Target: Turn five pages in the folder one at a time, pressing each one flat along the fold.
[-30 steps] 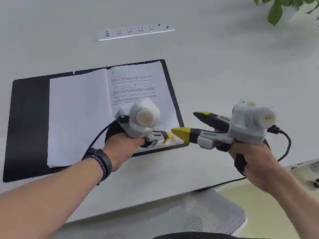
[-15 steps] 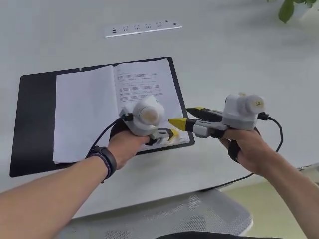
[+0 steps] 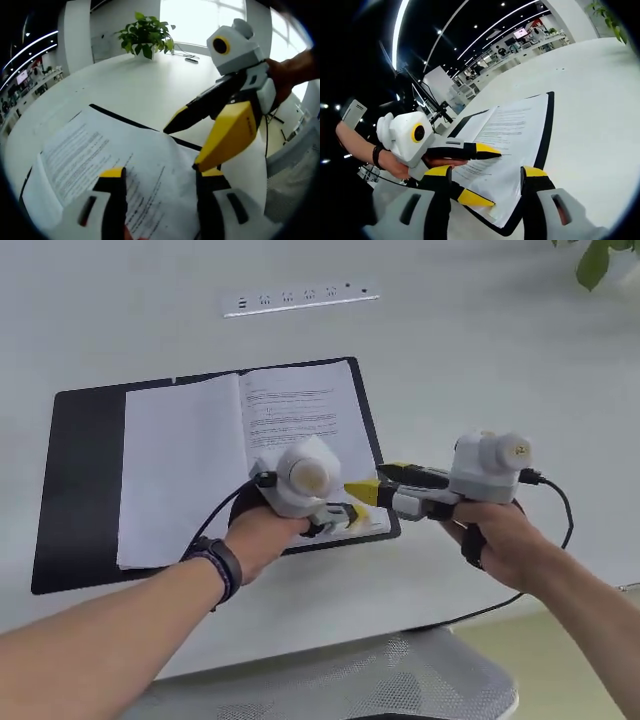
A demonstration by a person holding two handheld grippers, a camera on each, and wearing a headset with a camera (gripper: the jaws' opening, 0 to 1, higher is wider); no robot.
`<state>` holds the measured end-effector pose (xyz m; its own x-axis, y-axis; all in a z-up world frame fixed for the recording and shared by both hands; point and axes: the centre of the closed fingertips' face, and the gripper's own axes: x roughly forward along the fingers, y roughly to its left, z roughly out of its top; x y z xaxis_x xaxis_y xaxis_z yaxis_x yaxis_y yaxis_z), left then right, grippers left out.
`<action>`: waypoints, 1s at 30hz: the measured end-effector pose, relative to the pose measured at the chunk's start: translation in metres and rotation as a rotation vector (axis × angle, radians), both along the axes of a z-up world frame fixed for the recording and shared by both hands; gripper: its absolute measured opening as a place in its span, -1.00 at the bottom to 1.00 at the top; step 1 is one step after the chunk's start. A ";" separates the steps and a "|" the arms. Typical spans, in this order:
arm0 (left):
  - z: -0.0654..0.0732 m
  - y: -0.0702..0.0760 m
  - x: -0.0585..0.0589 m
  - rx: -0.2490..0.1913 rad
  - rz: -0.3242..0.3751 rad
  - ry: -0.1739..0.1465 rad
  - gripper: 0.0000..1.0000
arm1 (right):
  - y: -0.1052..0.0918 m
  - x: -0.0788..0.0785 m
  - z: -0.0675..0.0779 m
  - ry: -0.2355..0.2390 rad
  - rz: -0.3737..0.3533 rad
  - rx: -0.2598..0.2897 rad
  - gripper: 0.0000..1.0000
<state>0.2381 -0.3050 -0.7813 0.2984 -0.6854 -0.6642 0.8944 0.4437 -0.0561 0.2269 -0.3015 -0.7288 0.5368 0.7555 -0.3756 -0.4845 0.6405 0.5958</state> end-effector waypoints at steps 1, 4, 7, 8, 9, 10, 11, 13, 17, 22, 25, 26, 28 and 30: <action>0.000 0.000 0.000 0.000 0.000 0.000 0.11 | 0.001 -0.001 0.000 0.004 0.002 0.005 0.06; 0.000 0.000 0.000 0.001 -0.001 -0.001 0.11 | 0.001 -0.003 -0.002 0.019 0.013 0.007 0.01; 0.000 0.000 -0.002 0.006 -0.008 0.002 0.12 | 0.000 -0.004 -0.002 0.022 0.015 0.010 -0.06; 0.000 0.000 -0.002 0.006 -0.011 0.004 0.13 | -0.001 -0.005 -0.001 0.024 0.015 0.014 -0.08; 0.000 0.001 -0.004 0.007 -0.016 0.011 0.14 | -0.001 -0.005 -0.001 0.027 0.015 0.020 -0.11; 0.001 0.001 -0.005 0.005 -0.020 0.019 0.16 | -0.002 -0.006 -0.001 0.031 0.015 0.024 -0.14; 0.002 0.001 -0.007 0.006 -0.025 0.020 0.19 | -0.002 -0.007 -0.002 0.035 0.017 0.025 -0.17; 0.003 0.001 -0.010 0.005 -0.031 0.022 0.23 | -0.003 -0.008 -0.002 0.041 0.019 0.028 -0.22; 0.007 0.001 -0.016 -0.008 -0.040 0.031 0.27 | -0.004 -0.011 -0.004 0.066 0.017 0.051 -0.43; 0.011 0.002 -0.020 -0.006 -0.057 0.023 0.31 | -0.003 -0.016 -0.011 0.090 0.009 0.044 -0.57; 0.017 0.005 -0.018 -0.020 -0.043 0.019 0.33 | -0.003 -0.016 -0.012 0.101 -0.002 0.049 -0.76; 0.019 0.006 -0.018 -0.026 -0.039 0.018 0.33 | -0.003 -0.017 -0.012 0.101 -0.004 0.050 -0.85; 0.021 0.008 -0.018 -0.028 -0.038 0.015 0.34 | -0.002 -0.018 -0.012 0.110 -0.006 0.058 -0.93; 0.023 0.010 -0.017 -0.032 -0.033 0.015 0.36 | -0.001 -0.018 -0.013 0.112 -0.007 0.055 -0.95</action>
<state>0.2207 -0.2946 -0.7585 0.2659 -0.7153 -0.6463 0.9074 0.4120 -0.0827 0.2086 -0.3025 -0.7414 0.4992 0.7731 -0.3913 -0.4090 0.6083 0.6802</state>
